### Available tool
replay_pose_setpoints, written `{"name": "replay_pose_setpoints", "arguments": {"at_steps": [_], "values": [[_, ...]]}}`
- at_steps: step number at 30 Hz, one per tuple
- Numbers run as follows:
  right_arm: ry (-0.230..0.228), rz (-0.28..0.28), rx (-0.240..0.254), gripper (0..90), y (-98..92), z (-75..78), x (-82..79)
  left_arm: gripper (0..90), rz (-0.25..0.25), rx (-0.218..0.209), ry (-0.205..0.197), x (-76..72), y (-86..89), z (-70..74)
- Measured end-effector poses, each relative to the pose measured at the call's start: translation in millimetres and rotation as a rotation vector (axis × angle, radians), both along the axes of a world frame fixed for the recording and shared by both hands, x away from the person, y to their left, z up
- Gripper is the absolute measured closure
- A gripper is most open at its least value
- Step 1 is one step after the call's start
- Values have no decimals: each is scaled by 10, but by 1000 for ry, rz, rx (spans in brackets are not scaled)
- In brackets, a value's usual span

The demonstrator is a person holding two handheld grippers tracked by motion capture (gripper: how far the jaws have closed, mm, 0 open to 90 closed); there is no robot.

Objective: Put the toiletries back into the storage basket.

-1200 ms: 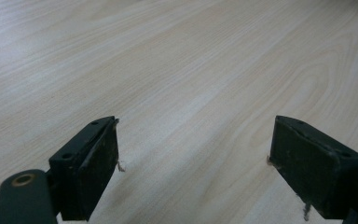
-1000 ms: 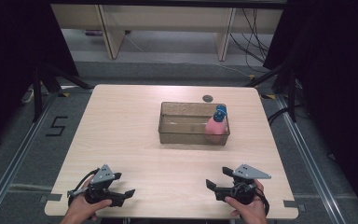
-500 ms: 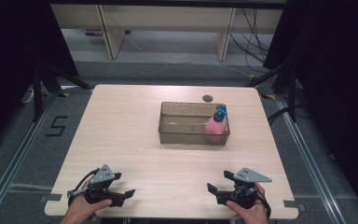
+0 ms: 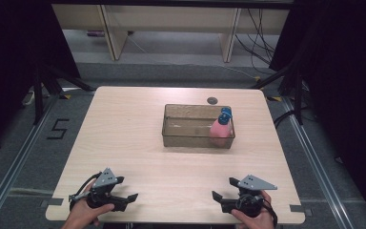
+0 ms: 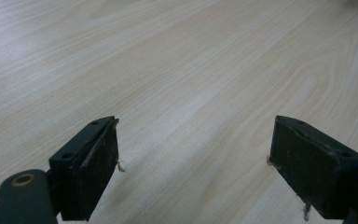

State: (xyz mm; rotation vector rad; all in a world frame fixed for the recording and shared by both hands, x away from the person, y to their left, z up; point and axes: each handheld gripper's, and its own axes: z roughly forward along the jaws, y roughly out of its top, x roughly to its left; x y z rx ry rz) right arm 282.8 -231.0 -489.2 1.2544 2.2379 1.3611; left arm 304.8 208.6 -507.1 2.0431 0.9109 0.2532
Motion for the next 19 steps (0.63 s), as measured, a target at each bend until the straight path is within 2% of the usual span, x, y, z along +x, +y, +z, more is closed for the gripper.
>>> {"name": "replay_pose_setpoints", "arguments": {"at_steps": [1, 3, 4, 5, 6, 7, 8, 9, 10, 11, 15, 16, 19], "values": [[-24, 8, -21, 155, -14, -2, 10, 149, -3, 4, 0, 1, 2, 2], [-27, 10, -29, 156, -7, -12, 10, 149, -5, 7, 0, 1, 3, 3], [-23, 18, -23, 156, -1, -15, 11, 149, 0, 6, -4, 0, 0, -1], [-4, 0, -16, 156, 20, -21, 0, 149, 0, 3, -5, 2, -1, -5], [-4, -5, -15, 156, 26, -19, -1, 149, 3, -4, -5, 1, -6, -8], [-25, 7, -38, 156, 6, -13, 8, 149, -5, 32, -7, 12, 15, 0], [-4, 0, -17, 156, 27, -17, -3, 149, -4, 34, -6, 12, 15, 1], [-5, 2, -17, 156, 34, -20, -3, 149, -5, 34, -6, 12, 15, 1], [-15, 9, -32, 156, 28, -18, 1, 149, 3, 3, -3, 1, -2, -5], [-47, 15, -62, 156, 13, -20, 20, 149, 1, 1, -5, 1, -3, -6], [-21, 9, -54, 156, 24, -20, 14, 149, -5, 8, 1, 1, 5, 4], [-33, 11, -58, 156, 15, -15, 13, 149, -1, 5, -4, 1, 2, -1], [-21, 15, -44, 156, 22, -17, 13, 149, -7, 9, 3, 0, 5, 5]]}}
